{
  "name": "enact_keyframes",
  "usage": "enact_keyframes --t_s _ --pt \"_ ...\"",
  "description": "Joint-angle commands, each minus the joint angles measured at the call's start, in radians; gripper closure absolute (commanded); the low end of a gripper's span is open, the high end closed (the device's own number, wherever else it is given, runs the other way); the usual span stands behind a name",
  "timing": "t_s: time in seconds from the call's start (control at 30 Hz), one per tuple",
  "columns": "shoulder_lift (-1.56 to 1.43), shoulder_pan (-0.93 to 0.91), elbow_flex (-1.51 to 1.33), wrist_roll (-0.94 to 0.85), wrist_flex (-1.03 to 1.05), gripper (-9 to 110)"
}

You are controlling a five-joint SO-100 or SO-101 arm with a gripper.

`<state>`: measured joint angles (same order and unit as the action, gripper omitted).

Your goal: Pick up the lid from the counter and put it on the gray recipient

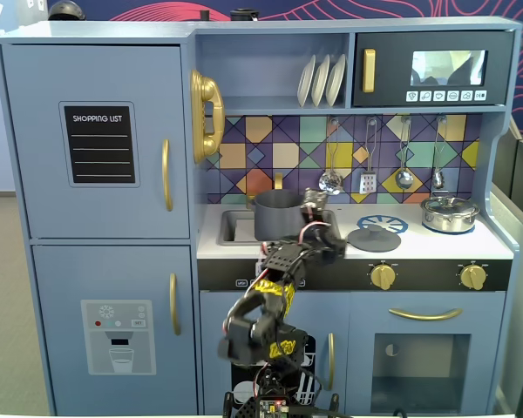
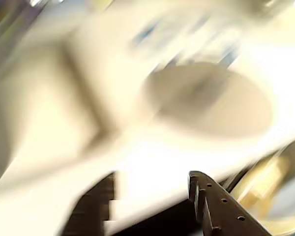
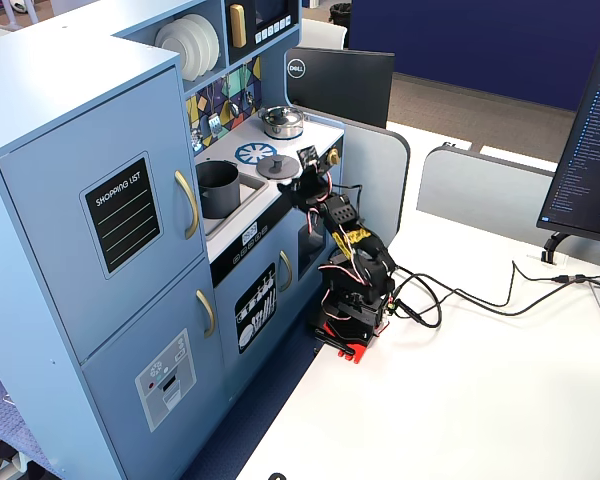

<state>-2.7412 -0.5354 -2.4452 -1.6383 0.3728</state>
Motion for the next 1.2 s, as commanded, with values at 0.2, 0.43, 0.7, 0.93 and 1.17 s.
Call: enact_keyframes --t_s 0.2,0.43,0.7,0.93,1.17 --pt "0.344 -0.115 0.089 0.003 -0.522 71" --pt "0.571 -0.135 0.212 -0.009 -0.641 67" --pt "0.755 -0.117 0.337 -0.005 -0.699 67" --pt "0.874 -0.097 0.405 -0.003 -0.73 69" --pt "0.948 -0.081 0.439 0.012 -0.755 72"
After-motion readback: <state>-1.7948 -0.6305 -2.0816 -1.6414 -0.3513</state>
